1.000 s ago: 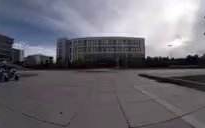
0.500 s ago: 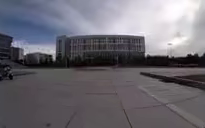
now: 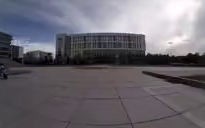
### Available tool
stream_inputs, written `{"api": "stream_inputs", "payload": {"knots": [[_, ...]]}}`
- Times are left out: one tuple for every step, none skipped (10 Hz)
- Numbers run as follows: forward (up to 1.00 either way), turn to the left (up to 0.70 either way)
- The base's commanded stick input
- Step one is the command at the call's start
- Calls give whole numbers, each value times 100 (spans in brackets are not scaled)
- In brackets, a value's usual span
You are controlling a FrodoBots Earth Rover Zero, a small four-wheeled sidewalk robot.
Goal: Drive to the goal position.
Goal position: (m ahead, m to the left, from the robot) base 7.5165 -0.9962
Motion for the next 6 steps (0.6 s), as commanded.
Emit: {"api": "stream_inputs", "payload": {"knots": [[70,0],[70,0],[70,0],[70,0],[70,0],[70,0]]}}
